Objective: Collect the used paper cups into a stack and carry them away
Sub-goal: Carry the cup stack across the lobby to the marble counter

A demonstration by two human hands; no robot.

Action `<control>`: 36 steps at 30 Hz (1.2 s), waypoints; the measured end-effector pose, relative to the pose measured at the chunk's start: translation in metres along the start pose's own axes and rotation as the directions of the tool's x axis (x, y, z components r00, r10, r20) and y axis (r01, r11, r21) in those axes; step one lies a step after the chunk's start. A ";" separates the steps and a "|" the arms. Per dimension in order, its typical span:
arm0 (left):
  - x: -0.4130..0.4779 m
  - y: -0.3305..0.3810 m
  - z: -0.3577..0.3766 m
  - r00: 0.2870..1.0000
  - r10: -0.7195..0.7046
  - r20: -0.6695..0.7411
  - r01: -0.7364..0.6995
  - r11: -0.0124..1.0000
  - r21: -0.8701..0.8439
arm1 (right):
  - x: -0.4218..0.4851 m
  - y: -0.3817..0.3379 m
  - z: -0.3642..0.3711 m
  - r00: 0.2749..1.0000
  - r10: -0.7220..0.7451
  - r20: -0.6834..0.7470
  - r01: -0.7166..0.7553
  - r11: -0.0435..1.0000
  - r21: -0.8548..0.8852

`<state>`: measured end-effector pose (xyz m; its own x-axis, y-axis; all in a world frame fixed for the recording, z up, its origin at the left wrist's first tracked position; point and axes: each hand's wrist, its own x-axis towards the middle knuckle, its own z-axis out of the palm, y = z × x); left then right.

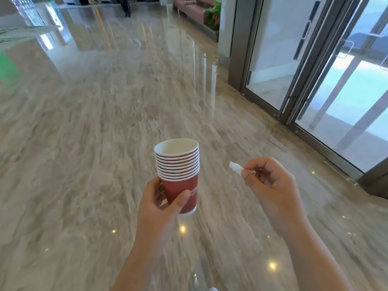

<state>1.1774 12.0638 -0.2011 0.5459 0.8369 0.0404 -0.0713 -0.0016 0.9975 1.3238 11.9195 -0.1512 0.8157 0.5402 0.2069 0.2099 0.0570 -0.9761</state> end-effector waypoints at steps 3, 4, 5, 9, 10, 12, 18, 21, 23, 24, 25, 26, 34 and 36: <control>0.061 -0.009 0.008 1.000 -0.007 -0.026 0.007 1.000 -0.004 | 0.061 0.014 0.021 1.000 0.026 0.002 -0.026 0.999 0.022; 0.083 -0.013 0.010 1.000 -0.008 -0.029 0.009 1.000 0.001 | 0.082 0.020 0.029 0.999 0.037 0.004 -0.037 0.999 0.028; 0.105 -0.017 0.012 1.000 -0.011 -0.028 0.011 1.000 0.004 | 0.103 0.027 0.037 0.999 0.046 0.004 -0.046 0.998 0.032; 0.211 -0.032 0.013 0.999 -0.026 -0.019 0.026 0.999 0.020 | 0.196 0.056 0.078 0.998 0.055 -0.010 -0.055 0.998 0.013; 0.241 -0.035 0.012 1.000 -0.021 -0.010 0.022 1.000 0.022 | 0.221 0.063 0.090 0.998 0.057 -0.021 -0.057 0.998 0.009; 0.300 -0.037 0.009 1.000 -0.016 -0.001 0.016 1.000 0.007 | 0.272 0.072 0.119 0.998 0.053 -0.036 -0.053 0.999 -0.001; 0.474 -0.023 0.000 1.000 -0.010 0.007 0.011 0.999 -0.035 | 0.426 0.076 0.203 1.000 -0.010 0.002 0.010 0.998 -0.062; 0.547 -0.019 0.002 1.000 -0.003 0.002 0.003 0.999 -0.042 | 0.488 0.086 0.229 1.000 0.003 -0.010 -0.004 0.999 -0.051; 0.588 -0.023 0.008 1.000 -0.011 0.011 0.011 0.999 -0.031 | 0.526 0.099 0.240 0.999 0.029 -0.025 -0.030 0.999 -0.032; 0.608 -0.026 0.013 1.000 -0.020 0.022 0.021 1.000 -0.020 | 0.545 0.105 0.245 0.998 0.039 -0.039 -0.040 0.999 -0.023; 0.629 -0.031 0.017 0.999 -0.031 0.033 0.031 0.999 -0.011 | 0.565 0.112 0.249 0.998 0.045 -0.053 -0.046 0.999 -0.018; 0.650 -0.036 0.023 0.998 -0.039 0.041 0.040 0.999 -0.006 | 0.587 0.119 0.252 0.997 0.047 -0.064 -0.048 0.999 -0.015; 0.846 -0.049 0.090 0.997 -0.020 0.070 0.018 0.999 0.037 | 0.782 0.166 0.266 0.994 0.046 -0.095 -0.045 0.999 0.014; 0.900 -0.043 0.111 0.997 -0.007 0.076 0.003 0.999 0.046 | 0.838 0.172 0.268 0.995 0.045 -0.089 -0.044 0.999 0.011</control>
<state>1.7646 12.7561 -0.2016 0.6081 0.7929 0.0379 -0.0308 -0.0242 0.9992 1.8990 12.6073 -0.1637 0.8688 0.4657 0.1684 0.1679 0.0429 -0.9849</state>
